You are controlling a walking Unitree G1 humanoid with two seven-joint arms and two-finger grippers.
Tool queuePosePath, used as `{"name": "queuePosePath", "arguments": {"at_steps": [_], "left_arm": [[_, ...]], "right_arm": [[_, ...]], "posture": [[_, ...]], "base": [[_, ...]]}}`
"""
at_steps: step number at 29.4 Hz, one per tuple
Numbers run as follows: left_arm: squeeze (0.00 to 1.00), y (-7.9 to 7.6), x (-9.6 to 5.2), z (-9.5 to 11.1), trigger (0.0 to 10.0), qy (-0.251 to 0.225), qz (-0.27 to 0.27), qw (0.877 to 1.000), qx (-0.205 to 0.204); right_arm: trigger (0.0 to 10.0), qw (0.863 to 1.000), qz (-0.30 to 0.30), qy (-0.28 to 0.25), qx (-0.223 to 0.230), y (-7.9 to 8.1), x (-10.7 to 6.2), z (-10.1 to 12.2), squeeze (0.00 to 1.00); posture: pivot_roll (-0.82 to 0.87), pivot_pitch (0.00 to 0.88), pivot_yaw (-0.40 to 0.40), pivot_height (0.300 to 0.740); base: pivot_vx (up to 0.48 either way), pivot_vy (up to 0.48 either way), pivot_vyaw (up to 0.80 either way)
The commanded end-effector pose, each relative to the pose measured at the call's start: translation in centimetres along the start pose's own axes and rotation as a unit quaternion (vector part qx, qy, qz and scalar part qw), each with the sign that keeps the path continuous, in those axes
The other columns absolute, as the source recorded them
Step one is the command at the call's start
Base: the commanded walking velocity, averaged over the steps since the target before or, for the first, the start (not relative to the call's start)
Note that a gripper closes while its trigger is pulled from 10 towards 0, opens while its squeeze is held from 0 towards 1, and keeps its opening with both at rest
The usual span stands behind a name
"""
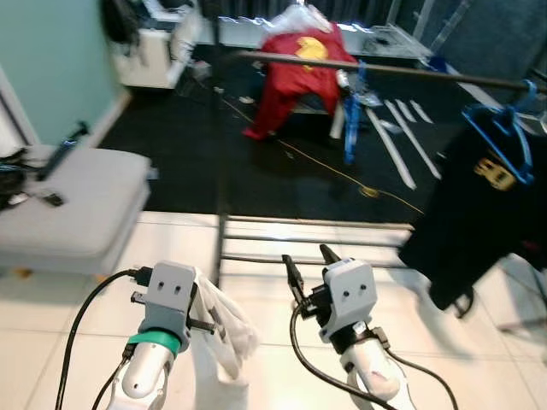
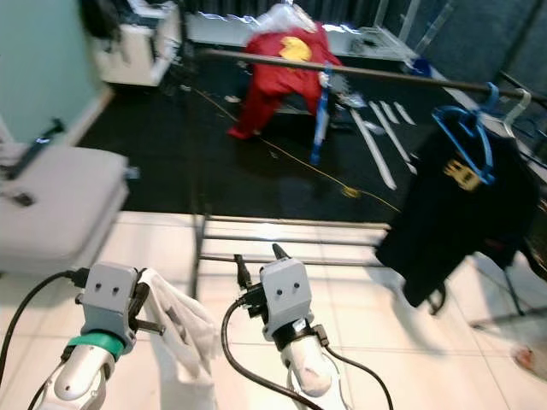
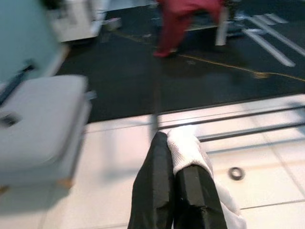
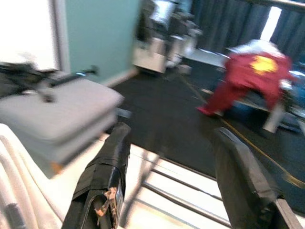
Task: Hang hanger
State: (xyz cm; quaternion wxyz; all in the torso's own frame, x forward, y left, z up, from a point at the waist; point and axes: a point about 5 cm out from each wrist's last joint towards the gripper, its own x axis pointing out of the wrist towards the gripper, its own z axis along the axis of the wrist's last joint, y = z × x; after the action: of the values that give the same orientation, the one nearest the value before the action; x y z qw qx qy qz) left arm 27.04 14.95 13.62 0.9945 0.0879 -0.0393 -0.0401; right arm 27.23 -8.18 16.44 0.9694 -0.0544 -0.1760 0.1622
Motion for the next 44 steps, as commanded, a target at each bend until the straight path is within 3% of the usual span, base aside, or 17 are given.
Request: {"name": "queuePosePath", "arguments": {"at_steps": [1,17,34,44], "left_arm": [[0.0,-0.2,0.0,0.3,10.0,-0.004,-0.004,1.0,0.003],[0.0,-0.4,1.3,1.5,10.0,-0.002,-0.003,1.0,-0.006],[0.0,-0.2,2.0,2.2,10.0,-0.009,0.003,1.0,0.003],[0.0,0.3,2.0,2.6,10.0,-0.007,0.015,1.0,0.005]], "right_arm": [[10.0,1.0,-0.002,0.015,0.004,-0.2,-0.3,-0.7,0.0],[10.0,0.999,0.012,-0.044,0.029,0.6,2.8,2.1,0.0],[10.0,0.997,0.037,-0.062,0.025,1.1,3.5,2.9,0.0],[10.0,0.997,0.018,-0.071,0.0,-0.7,4.0,3.4,0.0]], "posture": [[-0.16,0.112,0.023,0.74],[-0.16,0.107,0.038,0.74],[-0.15,0.107,0.044,0.74],[-0.14,0.107,0.042,0.74]], "base": [[0.0,0.0,0.79],[0.0,0.0,0.79],[0.0,0.0,0.78],[0.0,0.0,0.78]]}}
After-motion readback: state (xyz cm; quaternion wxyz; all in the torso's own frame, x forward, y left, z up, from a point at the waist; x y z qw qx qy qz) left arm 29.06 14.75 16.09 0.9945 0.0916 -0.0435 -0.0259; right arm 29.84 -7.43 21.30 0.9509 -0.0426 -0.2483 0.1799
